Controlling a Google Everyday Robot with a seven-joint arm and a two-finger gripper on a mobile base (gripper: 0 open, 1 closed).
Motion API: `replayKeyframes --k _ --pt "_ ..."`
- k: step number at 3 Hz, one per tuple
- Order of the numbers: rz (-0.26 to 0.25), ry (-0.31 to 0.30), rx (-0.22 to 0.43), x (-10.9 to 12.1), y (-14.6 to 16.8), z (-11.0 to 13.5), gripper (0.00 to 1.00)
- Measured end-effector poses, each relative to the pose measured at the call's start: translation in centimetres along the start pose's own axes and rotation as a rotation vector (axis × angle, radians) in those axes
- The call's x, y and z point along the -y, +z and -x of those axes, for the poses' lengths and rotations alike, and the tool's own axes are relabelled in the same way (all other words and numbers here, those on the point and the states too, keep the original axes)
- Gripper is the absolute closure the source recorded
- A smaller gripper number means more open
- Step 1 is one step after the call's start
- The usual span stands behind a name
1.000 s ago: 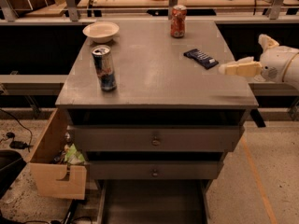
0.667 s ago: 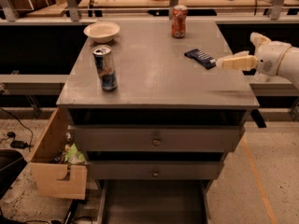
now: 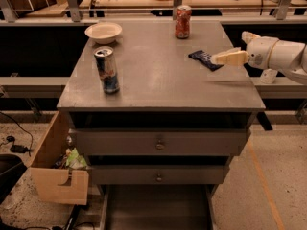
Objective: Place rxbar blueberry into bottom drawer
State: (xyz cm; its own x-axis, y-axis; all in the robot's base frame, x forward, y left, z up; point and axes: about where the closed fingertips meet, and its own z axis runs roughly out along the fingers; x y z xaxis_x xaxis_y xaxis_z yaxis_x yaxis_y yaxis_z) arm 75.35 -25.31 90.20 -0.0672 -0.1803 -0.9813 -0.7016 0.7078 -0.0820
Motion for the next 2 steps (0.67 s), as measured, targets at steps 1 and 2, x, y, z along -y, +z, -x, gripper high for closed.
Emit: replayKeyframes --k 1,2 --pt "-0.010 0.001 -0.027 0.7 1.3 -1.4 0.00" --pt "-0.007 0.017 -0.043 0.9 2.7 -3.2 0.00"
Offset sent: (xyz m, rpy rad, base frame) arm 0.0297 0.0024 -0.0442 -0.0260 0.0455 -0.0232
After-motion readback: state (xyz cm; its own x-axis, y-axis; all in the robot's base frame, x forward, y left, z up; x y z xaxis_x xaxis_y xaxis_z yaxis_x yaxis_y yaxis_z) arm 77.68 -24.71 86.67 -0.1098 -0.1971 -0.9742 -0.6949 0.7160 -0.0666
